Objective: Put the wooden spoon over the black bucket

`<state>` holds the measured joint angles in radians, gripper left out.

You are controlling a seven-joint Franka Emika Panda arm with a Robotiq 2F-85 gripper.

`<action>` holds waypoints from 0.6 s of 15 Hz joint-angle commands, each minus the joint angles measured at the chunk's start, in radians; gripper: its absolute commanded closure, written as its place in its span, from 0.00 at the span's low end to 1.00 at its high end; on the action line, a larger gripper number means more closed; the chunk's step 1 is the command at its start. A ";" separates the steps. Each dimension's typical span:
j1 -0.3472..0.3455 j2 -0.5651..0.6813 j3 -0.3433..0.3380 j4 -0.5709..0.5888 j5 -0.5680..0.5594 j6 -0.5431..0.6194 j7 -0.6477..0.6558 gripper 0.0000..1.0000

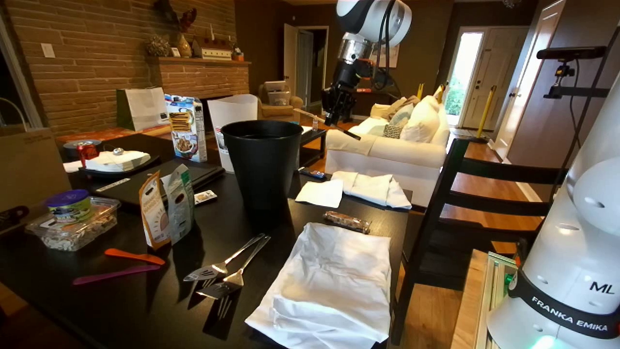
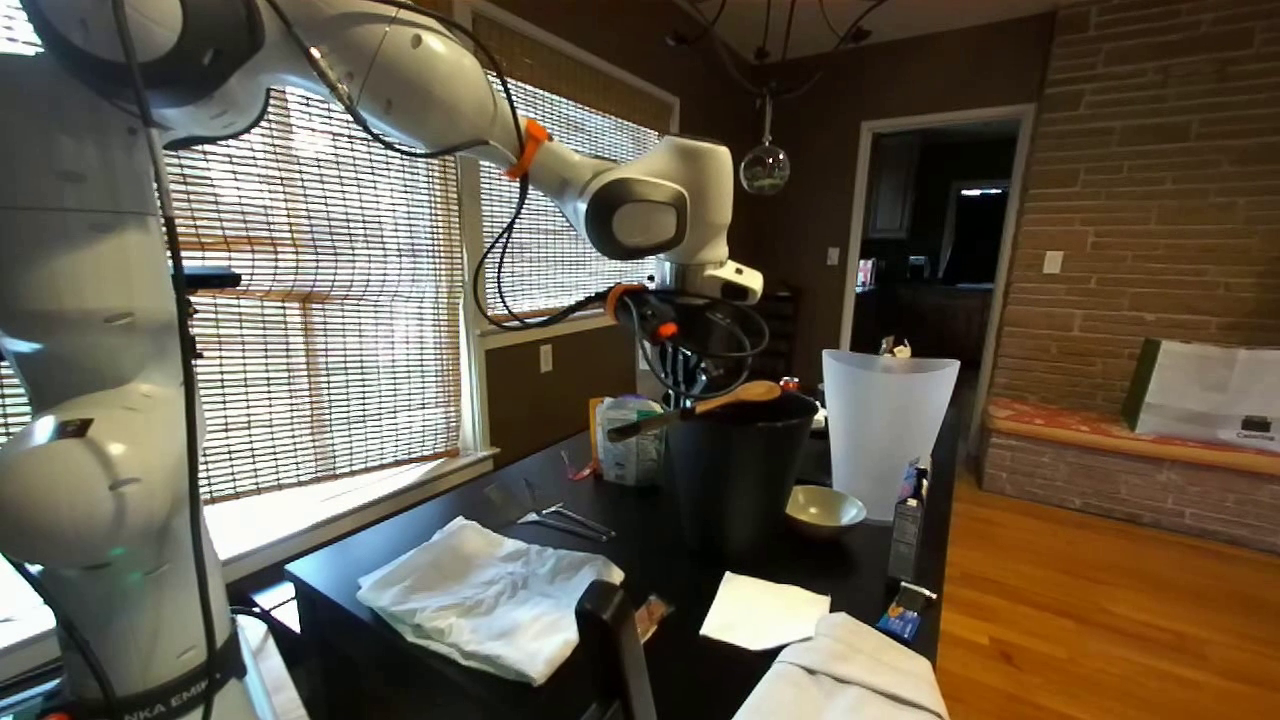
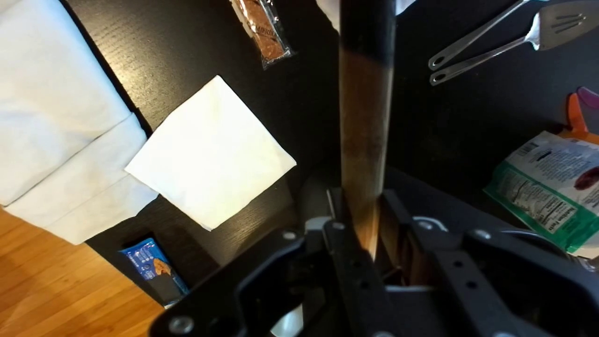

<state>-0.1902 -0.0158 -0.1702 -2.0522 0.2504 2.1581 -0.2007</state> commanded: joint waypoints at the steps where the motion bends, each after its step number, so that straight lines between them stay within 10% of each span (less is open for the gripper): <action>1: 0.005 0.000 -0.005 0.002 0.000 -0.002 0.000 0.78; 8: 0.005 0.000 -0.005 0.002 0.000 -0.002 0.000 0.78; 9: 0.006 0.005 -0.003 0.007 -0.006 0.010 0.011 0.94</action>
<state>-0.1902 -0.0158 -0.1702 -2.0522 0.2504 2.1581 -0.2007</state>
